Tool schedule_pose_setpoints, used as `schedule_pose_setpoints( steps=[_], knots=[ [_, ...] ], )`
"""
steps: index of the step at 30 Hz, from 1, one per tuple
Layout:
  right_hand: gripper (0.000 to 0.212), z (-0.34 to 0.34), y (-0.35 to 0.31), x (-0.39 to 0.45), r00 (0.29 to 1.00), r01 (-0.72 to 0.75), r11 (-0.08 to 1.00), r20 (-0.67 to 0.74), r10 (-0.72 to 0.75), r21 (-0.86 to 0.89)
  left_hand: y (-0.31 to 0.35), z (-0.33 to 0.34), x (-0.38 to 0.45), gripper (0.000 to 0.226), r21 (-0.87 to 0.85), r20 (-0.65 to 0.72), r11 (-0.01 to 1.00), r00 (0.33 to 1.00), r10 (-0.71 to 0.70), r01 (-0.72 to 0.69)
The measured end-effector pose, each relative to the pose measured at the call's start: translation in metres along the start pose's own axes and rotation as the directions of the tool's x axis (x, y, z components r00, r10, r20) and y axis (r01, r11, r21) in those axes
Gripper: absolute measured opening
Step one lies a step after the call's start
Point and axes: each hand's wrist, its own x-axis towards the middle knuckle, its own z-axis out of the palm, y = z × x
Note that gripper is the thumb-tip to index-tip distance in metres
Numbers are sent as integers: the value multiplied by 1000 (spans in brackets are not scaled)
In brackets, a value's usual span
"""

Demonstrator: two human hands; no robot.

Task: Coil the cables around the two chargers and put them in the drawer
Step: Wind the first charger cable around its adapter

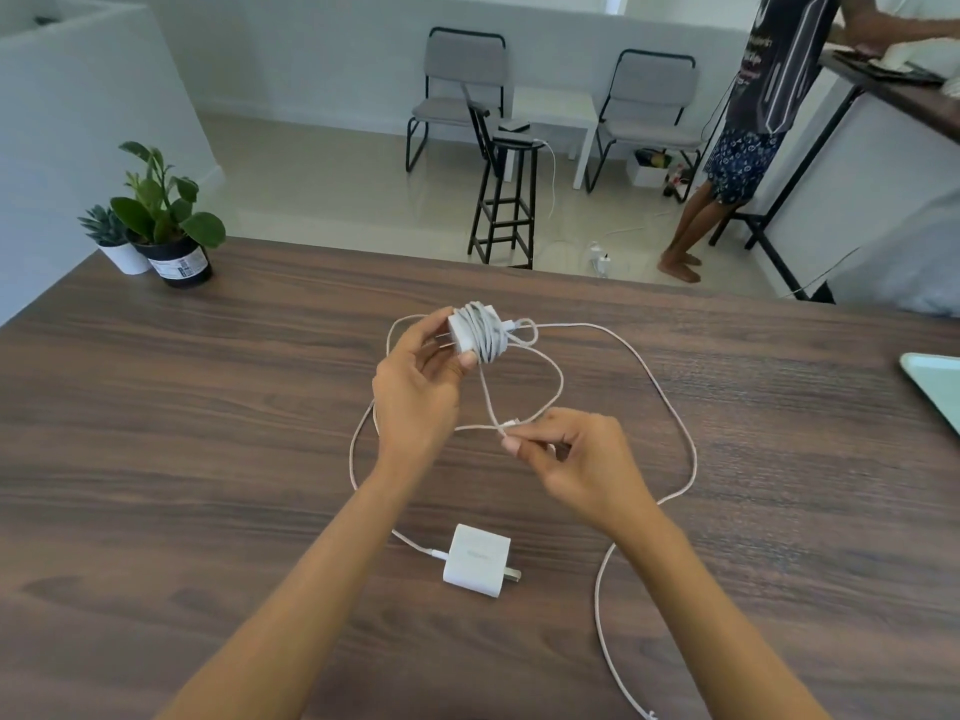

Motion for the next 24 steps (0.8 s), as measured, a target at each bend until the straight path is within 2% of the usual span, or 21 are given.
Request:
schedule_pose_setpoints(
  steps=[5,10,13,18,21,24],
  knots=[
    [9,-26,-15,-3,997,71,981,-1,-72,-179,-19,-2,-6,44,139,49,989,998,35,-41],
    [6,-44,-27,8,992,108,956,-34,-122,-272,-23,-4,-20,52,156,144,983,987,70,-92],
    [7,-55,-29,20,988,108,966,-81,-131,-236,-23,-8,-30,55,76,243,995,969,42,-62],
    [7,-60,-26,32,992,100,983,-59,-110,-155,-10,-11,-47,60,-43,349,999,937,-6,22],
    [8,-60,-22,36,998,59,998,-39,-59,-5,-1,-14,-53,58,-146,389,983,920,-48,113],
    [4,-57,-15,38,1000,4,988,-19,-1,157,5,-16,-57,53,-184,428,975,903,-36,126]
  ],
)
